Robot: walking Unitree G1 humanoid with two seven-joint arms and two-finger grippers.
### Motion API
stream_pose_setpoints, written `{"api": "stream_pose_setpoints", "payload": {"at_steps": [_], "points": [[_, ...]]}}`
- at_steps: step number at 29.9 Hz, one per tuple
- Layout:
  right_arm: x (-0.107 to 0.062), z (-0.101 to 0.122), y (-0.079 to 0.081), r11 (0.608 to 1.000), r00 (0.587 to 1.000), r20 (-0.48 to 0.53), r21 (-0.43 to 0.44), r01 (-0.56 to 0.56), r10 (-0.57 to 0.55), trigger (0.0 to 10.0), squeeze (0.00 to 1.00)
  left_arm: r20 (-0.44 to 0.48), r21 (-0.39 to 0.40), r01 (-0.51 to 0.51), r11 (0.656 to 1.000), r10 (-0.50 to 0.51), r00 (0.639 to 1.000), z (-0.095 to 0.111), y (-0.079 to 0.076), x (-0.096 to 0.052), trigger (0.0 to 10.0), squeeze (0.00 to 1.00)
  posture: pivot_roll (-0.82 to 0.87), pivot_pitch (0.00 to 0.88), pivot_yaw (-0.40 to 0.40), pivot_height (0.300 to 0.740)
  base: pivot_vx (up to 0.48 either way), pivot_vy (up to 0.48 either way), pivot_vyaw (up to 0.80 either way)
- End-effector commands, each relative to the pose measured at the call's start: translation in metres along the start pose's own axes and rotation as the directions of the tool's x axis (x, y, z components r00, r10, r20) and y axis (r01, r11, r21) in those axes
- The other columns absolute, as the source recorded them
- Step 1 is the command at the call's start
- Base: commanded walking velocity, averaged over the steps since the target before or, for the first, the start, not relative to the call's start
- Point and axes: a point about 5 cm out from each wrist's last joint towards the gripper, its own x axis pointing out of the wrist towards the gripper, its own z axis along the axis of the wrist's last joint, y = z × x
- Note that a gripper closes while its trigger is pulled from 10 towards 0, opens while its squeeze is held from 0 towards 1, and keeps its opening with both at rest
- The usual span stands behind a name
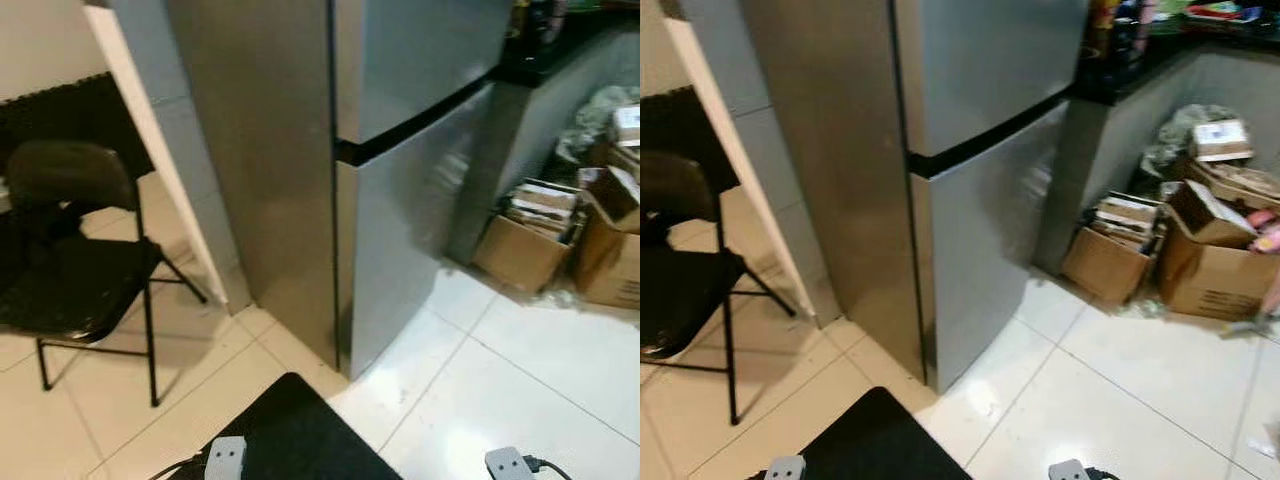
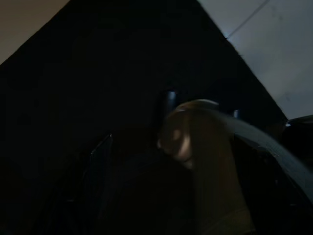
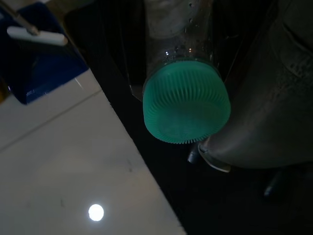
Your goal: Restocking fridge
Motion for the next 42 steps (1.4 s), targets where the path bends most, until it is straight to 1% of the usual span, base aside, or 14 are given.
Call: {"api": "stream_pose_setpoints", "payload": {"at_steps": [1, 8, 11, 21, 26, 32, 35, 42], "points": [[0.0003, 0.0008, 0.001, 1.0, 1.0, 0.001, -0.008, -0.002, 0.002, 10.0, 0.0, -0.005, -0.004, -0.005, 1.0, 0.005, 1.0, -0.0007, 0.0017, -0.0005, 10.0, 0.0, -0.05, 0.0, -0.013, 0.74, 0.0, 0.0, 0.68], [0.0003, 0.0014, 0.0005, 1.0, 1.0, 0.002, -0.025, 0.01, -0.01, 10.0, 0.0, -0.006, 0.001, 0.001, 1.0, -0.001, 1.0, -0.0008, 0.0004, -0.0002, 10.0, 0.0, -0.05, 0.0, -0.013, 0.74, 0.0, 0.0, 0.66], [0.0002, 0.0006, -0.0005, 0.999, 1.0, -0.002, -0.013, 0.029, -0.029, 10.0, 0.0, -0.007, 0.004, 0.004, 1.0, -0.004, 1.0, -0.0007, 0.0002, -0.0001, 10.0, 0.0, -0.05, 0.0, -0.013, 0.74, 0.0, 0.0, 0.0], [-0.0003, -0.0019, -0.0031, 0.998, 0.999, -0.022, -0.038, 0.042, -0.043, 10.0, 0.0, -0.013, 0.004, 0.008, 1.0, -0.008, 1.0, -0.0027, 0.0027, -0.0014, 10.0, 0.0, -0.05, 0.0, -0.017, 0.74, 0.0, -0.449, 0.0], [-0.0003, -0.0016, -0.0034, 0.998, 0.999, -0.021, -0.042, 0.044, -0.045, 10.0, 0.0, -0.006, -0.008, -0.004, 1.0, 0.004, 1.0, -0.0017, 0.0056, -0.0019, 10.0, 0.0, -0.05, 0.0, -0.018, 0.74, 0.0, 0.0, 0.0], [-0.0002, -0.0008, -0.0037, 0.998, 0.999, -0.021, -0.047, 0.045, -0.046, 10.0, 0.0, -0.003, -0.009, -0.014, 1.0, 0.014, 1.0, -0.0004, 0.007, -0.0019, 10.0, 0.0, -0.04, 0.0, -0.02, 0.74, 0.0, 0.0, 0.0], [-0.0002, -0.0006, -0.0038, 0.998, 0.999, -0.02, -0.044, 0.045, -0.046, 10.0, 0.0, -0.006, 0.0, -0.002, 1.0, 0.002, 1.0, -0.0005, 0.0065, -0.0019, 10.0, 0.0, -0.05, 0.0, -0.018, 0.74, 0.0, 0.0, 0.0], [-0.0002, -0.0013, -0.0031, 0.998, 0.999, -0.021, -0.038, 0.043, -0.044, 10.0, 0.0, -0.004, -0.007, 0.016, 1.0, -0.016, 1.0, -0.0007, 0.004, -0.0015, 10.0, 0.0, -0.05, 0.0, -0.014, 0.74, 0.0, -0.377, 0.0]]}}
